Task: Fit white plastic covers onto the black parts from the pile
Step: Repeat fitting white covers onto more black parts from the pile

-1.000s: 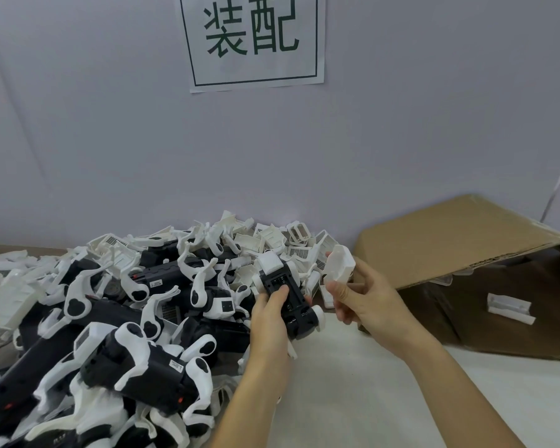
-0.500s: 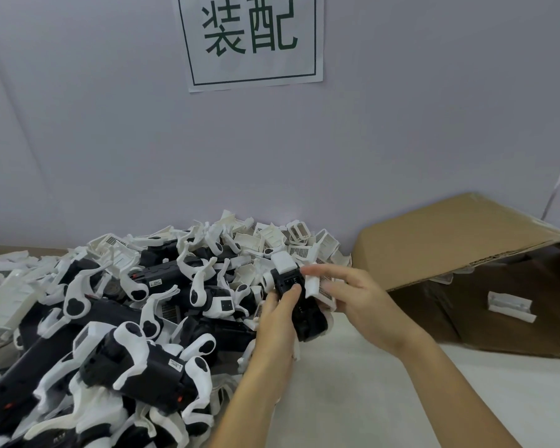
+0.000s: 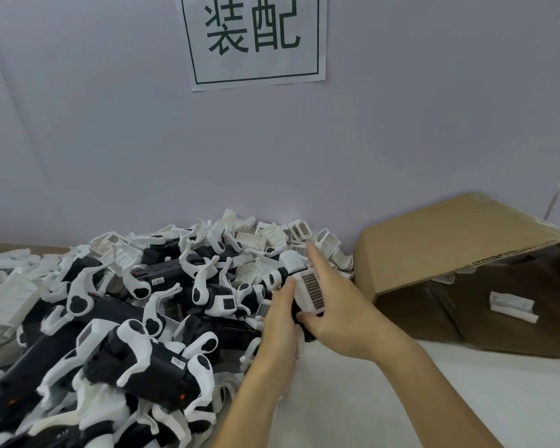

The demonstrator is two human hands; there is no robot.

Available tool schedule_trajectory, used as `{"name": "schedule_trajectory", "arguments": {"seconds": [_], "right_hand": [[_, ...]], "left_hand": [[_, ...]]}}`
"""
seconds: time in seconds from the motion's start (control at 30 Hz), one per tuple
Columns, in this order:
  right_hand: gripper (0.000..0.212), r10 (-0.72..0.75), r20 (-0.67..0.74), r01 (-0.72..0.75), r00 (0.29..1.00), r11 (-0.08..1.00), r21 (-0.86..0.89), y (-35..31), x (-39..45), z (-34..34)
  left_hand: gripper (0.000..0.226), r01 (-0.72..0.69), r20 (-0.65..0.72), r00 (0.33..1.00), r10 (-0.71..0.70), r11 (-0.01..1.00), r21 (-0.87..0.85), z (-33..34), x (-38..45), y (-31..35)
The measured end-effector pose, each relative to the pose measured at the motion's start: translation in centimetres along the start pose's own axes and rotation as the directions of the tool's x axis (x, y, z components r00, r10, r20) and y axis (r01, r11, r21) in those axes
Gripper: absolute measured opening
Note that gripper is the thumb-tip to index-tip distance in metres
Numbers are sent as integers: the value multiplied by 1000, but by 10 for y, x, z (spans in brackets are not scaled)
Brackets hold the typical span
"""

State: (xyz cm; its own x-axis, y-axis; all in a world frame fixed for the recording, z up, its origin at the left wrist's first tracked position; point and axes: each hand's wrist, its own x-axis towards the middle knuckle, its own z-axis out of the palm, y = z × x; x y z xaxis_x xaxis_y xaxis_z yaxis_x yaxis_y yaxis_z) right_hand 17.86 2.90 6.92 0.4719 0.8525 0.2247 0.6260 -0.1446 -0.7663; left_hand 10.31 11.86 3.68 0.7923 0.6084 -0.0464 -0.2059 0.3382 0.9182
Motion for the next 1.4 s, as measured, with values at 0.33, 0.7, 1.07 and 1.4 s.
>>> {"name": "schedule_trajectory", "arguments": {"seconds": [0.33,0.7,1.07,1.4], "right_hand": [[83,1,-62,4,998,998,69,-1,2,-7],[23,142,35,-142,989,882,450,12,1,-14],[46,198,92,-216,976,806,551,7,-2,-13],[48,260,-29,-179,965,738,651,6,5,7]], "left_hand": [[32,-1,-107,994,5,1000,30,-1,4,-3],[33,-47,-77,996,44,998,-36,1,1,2],[51,-154,-7,988,154,988,34,0,-4,1],[35,-178,-107,977,186,980,86,2,-1,1]]}}
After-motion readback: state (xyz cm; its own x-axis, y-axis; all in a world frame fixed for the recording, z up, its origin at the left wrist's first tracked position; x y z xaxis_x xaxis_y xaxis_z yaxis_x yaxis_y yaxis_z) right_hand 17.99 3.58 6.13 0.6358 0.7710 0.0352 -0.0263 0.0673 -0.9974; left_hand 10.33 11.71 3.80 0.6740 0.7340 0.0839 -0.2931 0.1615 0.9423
